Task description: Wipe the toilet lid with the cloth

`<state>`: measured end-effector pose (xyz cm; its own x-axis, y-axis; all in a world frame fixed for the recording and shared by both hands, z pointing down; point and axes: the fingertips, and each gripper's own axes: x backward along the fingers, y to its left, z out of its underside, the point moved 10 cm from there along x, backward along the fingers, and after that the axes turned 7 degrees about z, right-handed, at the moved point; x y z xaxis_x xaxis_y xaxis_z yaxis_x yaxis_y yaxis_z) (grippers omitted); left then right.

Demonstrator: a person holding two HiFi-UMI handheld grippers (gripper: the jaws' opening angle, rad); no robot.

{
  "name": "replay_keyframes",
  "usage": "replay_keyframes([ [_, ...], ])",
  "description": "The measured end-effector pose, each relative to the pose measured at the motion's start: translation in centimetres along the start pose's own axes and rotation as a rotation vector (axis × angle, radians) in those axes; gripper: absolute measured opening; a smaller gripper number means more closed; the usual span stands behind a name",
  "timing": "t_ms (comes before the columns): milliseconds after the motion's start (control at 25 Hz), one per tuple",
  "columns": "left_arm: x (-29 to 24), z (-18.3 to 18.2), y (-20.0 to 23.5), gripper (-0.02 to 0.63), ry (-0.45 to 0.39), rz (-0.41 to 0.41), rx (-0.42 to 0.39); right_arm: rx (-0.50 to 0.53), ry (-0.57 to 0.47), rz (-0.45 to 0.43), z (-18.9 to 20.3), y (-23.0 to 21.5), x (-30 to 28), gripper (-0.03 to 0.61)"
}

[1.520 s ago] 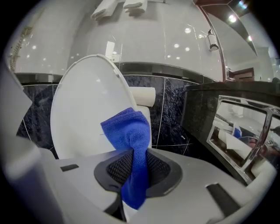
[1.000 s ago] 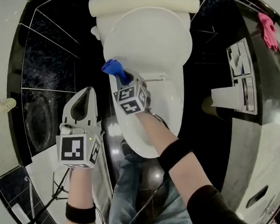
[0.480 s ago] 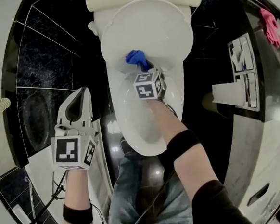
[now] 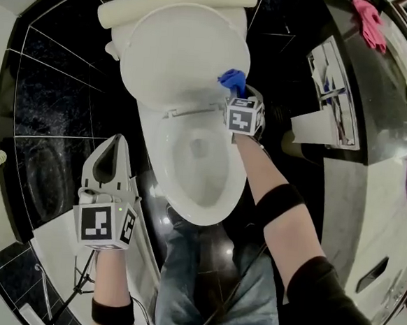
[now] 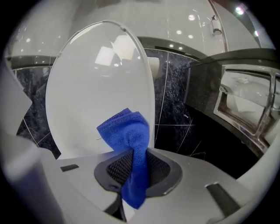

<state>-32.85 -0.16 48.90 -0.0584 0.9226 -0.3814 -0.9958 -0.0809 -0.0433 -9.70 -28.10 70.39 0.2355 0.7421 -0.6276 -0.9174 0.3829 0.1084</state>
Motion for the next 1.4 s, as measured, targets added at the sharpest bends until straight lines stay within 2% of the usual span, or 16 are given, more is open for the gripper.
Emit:
replay_keyframes([
  [40, 0.0, -0.1, -0.1, 0.0, -0.001, -0.001, 0.0, -0.009, 0.003, -0.008, 0.0, 0.3, 0.4, 0.089],
  [120, 0.0, -0.1, -0.2, 0.0, -0.003, -0.005, 0.006, 0.023, 0.003, -0.08, 0.2, 2.2, 1.6, 0.089],
  [280, -0.2, -0.1, 0.0, 0.0, -0.006, -0.008, 0.004, 0.187, 0.007, -0.319, 1.4, 9.5, 3.5, 0.091],
  [400, -0.1, 0.4, 0.8, 0.0, -0.005, -0.014, -0.003, 0.253, 0.036, -0.478, 2.8, 15.6, 3.4, 0.091],
  [480, -0.1, 1.0, 1.5, 0.0, -0.004, -0.019, -0.007, 0.293, 0.05, -0.542, 3.7, 19.1, 2.9, 0.091],
  [560, -0.1, 1.7, 2.5, 0.0, -0.002, -0.026, -0.012, 0.324, 0.072, -0.562, 4.6, 21.6, 1.8, 0.091],
  [760, 0.4, 3.8, 5.1, 0.0, 0.008, -0.052, -0.004, 0.325, 0.174, -0.545, 5.9, 23.8, -2.1, 0.091],
  [880, 0.4, 4.8, 5.8, 0.0, 0.021, -0.054, -0.002, 0.281, 0.23, -0.526, 6.3, 23.1, -3.7, 0.091],
  [1000, 0.0, 5.2, 5.9, 0.0, 0.026, -0.049, 0.001, 0.251, 0.237, -0.503, 6.2, 21.9, -4.2, 0.091],
  [1240, -1.1, 4.7, 4.7, 0.0, 0.016, -0.019, 0.001, 0.138, 0.233, -0.299, 5.4, 14.2, -4.3, 0.089],
  [1400, -1.5, 4.5, 3.7, 0.0, 0.009, -0.003, 0.011, 0.056, 0.248, -0.107, 5.7, 6.7, -4.5, 0.087],
])
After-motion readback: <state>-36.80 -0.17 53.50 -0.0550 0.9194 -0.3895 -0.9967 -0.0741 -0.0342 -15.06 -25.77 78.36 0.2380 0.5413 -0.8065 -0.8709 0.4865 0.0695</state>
